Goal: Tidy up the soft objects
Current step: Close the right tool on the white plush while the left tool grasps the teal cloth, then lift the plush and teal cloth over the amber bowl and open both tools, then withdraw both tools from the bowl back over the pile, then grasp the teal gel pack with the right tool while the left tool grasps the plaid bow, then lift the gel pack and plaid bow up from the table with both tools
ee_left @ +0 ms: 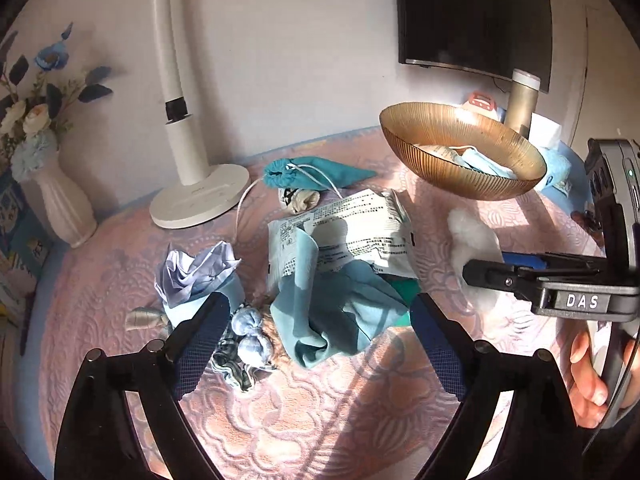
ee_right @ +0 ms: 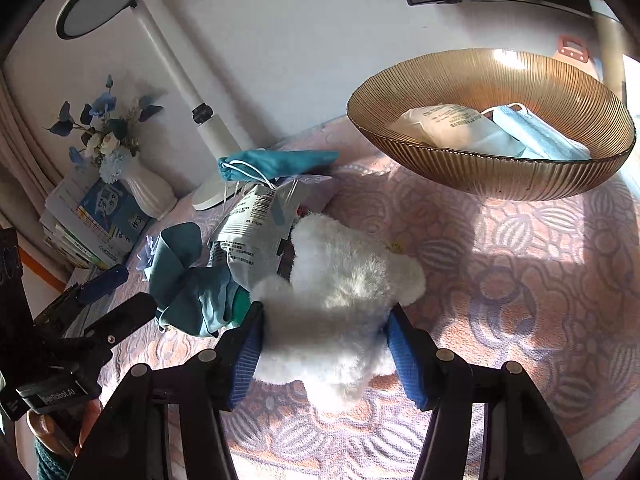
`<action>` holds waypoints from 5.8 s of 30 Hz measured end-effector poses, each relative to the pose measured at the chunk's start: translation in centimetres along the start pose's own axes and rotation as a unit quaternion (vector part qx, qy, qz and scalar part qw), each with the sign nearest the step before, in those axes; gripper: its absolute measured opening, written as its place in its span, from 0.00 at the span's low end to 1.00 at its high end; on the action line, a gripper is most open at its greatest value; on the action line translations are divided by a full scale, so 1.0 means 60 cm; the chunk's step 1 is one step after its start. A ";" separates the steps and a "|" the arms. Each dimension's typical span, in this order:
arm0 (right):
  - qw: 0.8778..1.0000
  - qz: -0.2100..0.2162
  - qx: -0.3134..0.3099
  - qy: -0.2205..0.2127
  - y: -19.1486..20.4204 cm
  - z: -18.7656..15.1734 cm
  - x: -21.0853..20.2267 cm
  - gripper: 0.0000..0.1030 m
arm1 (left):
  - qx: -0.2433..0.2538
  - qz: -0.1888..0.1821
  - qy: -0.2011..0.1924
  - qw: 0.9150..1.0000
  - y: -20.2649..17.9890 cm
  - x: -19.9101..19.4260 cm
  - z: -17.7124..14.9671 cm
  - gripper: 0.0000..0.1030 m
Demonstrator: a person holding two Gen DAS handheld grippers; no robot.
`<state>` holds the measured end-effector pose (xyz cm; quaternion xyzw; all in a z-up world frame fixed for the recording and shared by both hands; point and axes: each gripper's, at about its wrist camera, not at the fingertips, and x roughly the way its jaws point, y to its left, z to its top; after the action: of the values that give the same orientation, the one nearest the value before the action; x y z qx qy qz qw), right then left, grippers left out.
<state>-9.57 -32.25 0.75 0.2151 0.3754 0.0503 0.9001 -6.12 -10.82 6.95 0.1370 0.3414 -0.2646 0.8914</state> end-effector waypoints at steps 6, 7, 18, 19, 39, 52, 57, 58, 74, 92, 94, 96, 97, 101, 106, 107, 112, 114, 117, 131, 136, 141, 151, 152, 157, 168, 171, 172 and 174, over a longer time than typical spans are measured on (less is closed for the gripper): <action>1.000 0.014 0.020 0.004 -0.016 -0.001 0.004 0.57 | 0.166 0.060 0.036 0.984 -0.065 0.031 -0.017 0.77; 1.000 0.016 0.021 0.004 -0.017 -0.001 0.005 0.57 | 0.183 0.066 0.047 0.980 -0.069 0.039 -0.021 0.72; 1.000 0.016 0.009 0.011 -0.011 0.000 0.010 0.57 | 0.225 0.062 0.083 0.969 -0.058 0.073 -0.013 0.12; 1.000 0.017 0.010 0.012 -0.013 0.000 0.010 0.58 | 0.216 0.056 0.080 0.971 -0.054 0.068 -0.010 0.12; 0.999 0.004 -0.020 -0.030 0.008 0.009 -0.042 0.57 | -0.011 -0.088 -0.060 0.994 0.014 -0.097 0.071 0.11; 0.969 -0.174 -0.062 -0.162 -0.010 0.184 -0.279 0.57 | 0.014 -0.132 -0.121 0.984 -0.116 -0.083 0.260 0.11; 0.966 -0.224 -0.018 -0.124 -0.074 0.247 -0.244 0.57 | 0.014 -0.143 -0.095 0.985 -0.166 0.001 0.303 0.13; 0.967 -0.225 -0.010 -0.115 -0.088 0.256 -0.233 0.57 | 0.016 -0.142 -0.090 0.986 -0.174 0.016 0.307 0.13; 0.979 -0.176 -0.003 -0.099 -0.102 0.246 -0.196 0.67 | -0.001 -0.119 -0.116 0.986 -0.144 -0.010 0.291 0.83; 0.985 -0.071 -0.153 -0.048 0.122 0.049 -0.057 0.84 | -0.105 0.083 -0.105 0.985 0.098 -0.171 0.033 0.84; 0.986 -0.061 -0.152 -0.022 0.112 0.027 -0.022 0.84 | -0.118 0.101 -0.075 0.985 0.126 -0.123 -0.019 0.84; 0.987 -0.055 -0.152 -0.001 0.100 0.010 0.007 0.84 | -0.139 0.104 -0.044 0.984 0.153 -0.075 -0.062 0.84; 0.987 -0.057 -0.152 0.005 0.094 0.004 0.018 0.84 | -0.149 0.103 -0.035 0.983 0.165 -0.059 -0.080 0.84; 0.987 -0.064 -0.143 0.029 0.074 -0.006 0.048 0.84 | -0.199 0.102 0.014 0.975 0.207 -0.010 -0.122 0.84; 0.989 -0.048 -0.135 0.033 0.066 -0.005 0.046 0.84 | -0.216 0.084 0.030 0.972 0.215 -0.002 -0.127 0.84; 0.989 -0.048 -0.136 0.035 0.067 -0.006 0.047 0.84 | -0.213 0.088 0.029 0.973 0.213 -0.003 -0.127 0.84; 0.985 -0.051 -0.157 0.040 0.081 -0.014 0.051 0.84 | -0.202 0.109 0.024 0.973 0.205 -0.005 -0.127 0.84; 0.983 -0.057 -0.168 0.038 0.088 -0.018 0.052 0.84 | -0.201 0.113 0.026 0.973 0.205 -0.004 -0.127 0.84; 0.980 -0.065 -0.185 0.042 0.098 -0.025 0.055 0.84 | -0.203 0.120 0.032 0.971 0.206 -0.001 -0.127 0.84; 0.965 -0.095 -0.226 0.092 0.184 -0.026 0.113 0.84 | -0.228 0.104 0.095 0.964 0.228 -0.003 -0.063 0.83; 0.968 -0.081 -0.220 0.093 0.169 -0.034 0.129 0.77 | -0.189 0.101 0.116 0.970 0.233 0.078 -0.057 0.72; 0.968 -0.091 -0.218 0.084 0.172 -0.030 0.132 0.68 | -0.188 0.083 0.091 0.974 0.240 0.098 -0.055 0.68; 0.964 -0.104 -0.238 0.061 0.186 -0.037 0.126 0.49 | -0.159 0.063 0.051 0.984 0.209 0.100 -0.052 0.19; 0.964 -0.102 -0.236 0.059 0.185 -0.037 0.124 0.49 | -0.154 0.077 0.047 0.984 0.202 0.095 -0.053 0.18; 0.968 -0.086 -0.232 0.040 0.180 -0.039 0.103 0.49 | -0.169 0.090 0.011 0.981 0.207 0.065 -0.062 0.15; 0.975 -0.072 -0.208 0.035 0.164 -0.038 0.087 0.49 | -0.207 0.091 -0.020 0.974 0.226 0.037 -0.074 0.15; 0.976 -0.068 -0.202 0.031 0.161 -0.037 0.082 0.50 | -0.199 0.102 -0.029 0.974 0.220 0.030 -0.073 0.15; 0.977 -0.066 -0.199 0.033 0.159 -0.036 0.081 0.51 | -0.199 0.104 -0.031 0.974 0.219 0.028 -0.074 0.15; 0.978 -0.063 -0.193 0.042 0.154 -0.034 0.084 0.61 | -0.203 0.104 -0.031 0.973 0.223 0.029 -0.073 0.15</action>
<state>-6.73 -21.90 0.10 0.0114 0.4085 0.0740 0.9097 0.19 1.38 3.42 -0.0199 0.3443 -0.0997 0.9333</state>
